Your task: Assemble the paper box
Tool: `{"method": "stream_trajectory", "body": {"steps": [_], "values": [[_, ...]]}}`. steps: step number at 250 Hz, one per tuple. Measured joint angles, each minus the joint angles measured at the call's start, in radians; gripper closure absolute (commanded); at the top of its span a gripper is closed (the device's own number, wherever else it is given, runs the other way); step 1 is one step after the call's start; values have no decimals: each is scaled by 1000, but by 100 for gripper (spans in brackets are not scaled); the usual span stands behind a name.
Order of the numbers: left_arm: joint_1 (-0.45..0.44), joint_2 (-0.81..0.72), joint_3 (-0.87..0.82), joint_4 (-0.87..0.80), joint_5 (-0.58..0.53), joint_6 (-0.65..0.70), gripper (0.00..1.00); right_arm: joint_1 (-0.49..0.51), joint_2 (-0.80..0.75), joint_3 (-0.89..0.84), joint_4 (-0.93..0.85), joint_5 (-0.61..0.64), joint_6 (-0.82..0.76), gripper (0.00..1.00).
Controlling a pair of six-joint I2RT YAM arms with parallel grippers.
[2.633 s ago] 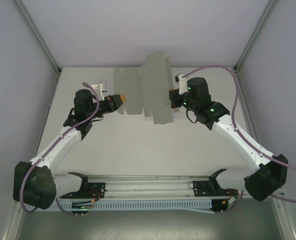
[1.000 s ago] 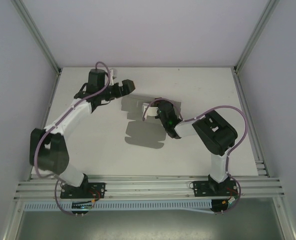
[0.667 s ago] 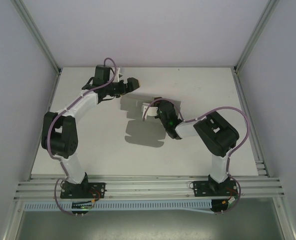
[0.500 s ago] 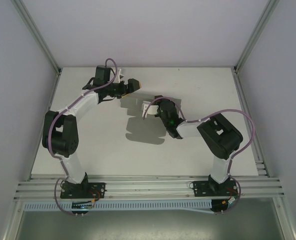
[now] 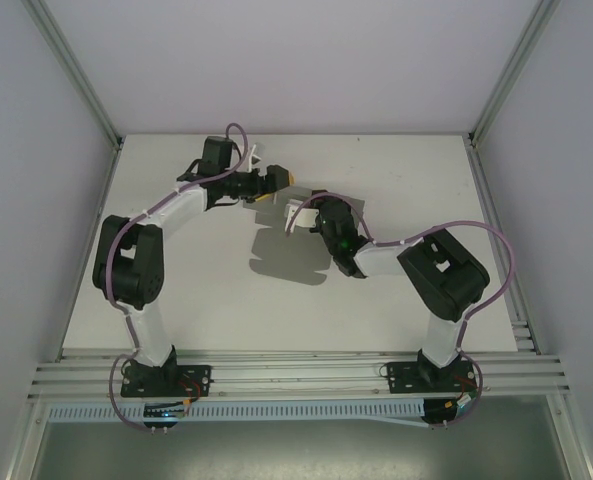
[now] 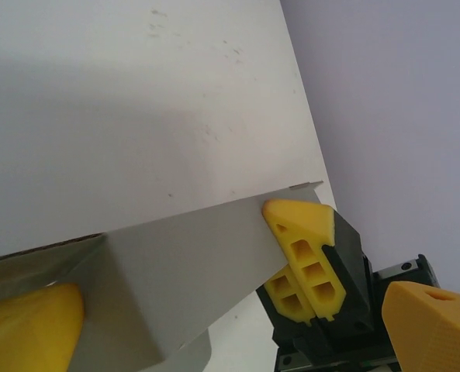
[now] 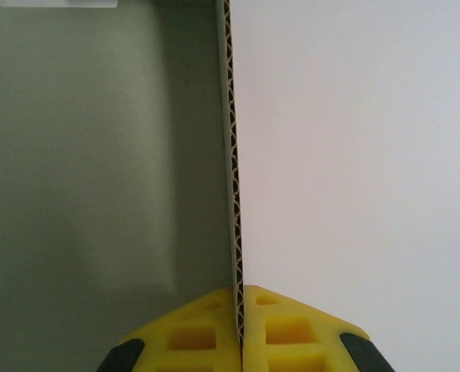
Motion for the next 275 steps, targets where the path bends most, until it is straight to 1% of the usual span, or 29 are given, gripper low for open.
{"method": "stream_trajectory", "body": {"steps": [22,36,47,64,78,119,162,180,199,218,225,231,248,275], "values": [[-2,5,0,17,8,-8,1,0,-2,0,-3,5,9,100],[-1,5,-6,40,16,-23,3,0,-2,0,-4,10,15,100],[0,5,-12,64,20,-36,8,0,-2,0,-4,14,18,100],[2,6,-28,111,43,-73,25,0,-2,0,0,18,22,100],[1,7,-43,156,57,-103,31,7,-2,0,7,23,23,100],[6,13,-55,225,72,-162,31,10,3,0,37,42,23,100],[5,17,-55,227,74,-165,26,11,3,0,38,48,23,100],[2,16,-58,221,74,-150,19,11,3,0,35,50,23,100],[-5,1,-80,196,63,-101,13,10,2,0,28,45,24,100],[-13,-43,-140,161,48,-34,6,1,-9,0,-2,26,30,100],[-13,-66,-169,158,24,-21,2,-3,-18,-3,-21,5,24,100],[-10,-85,-189,159,8,-10,2,-4,-27,-7,-35,-12,24,100],[21,-146,-257,160,3,36,2,-5,-50,-11,-75,-45,34,100],[105,-222,-377,161,9,112,2,-40,-90,-11,-122,-64,65,100]]}}
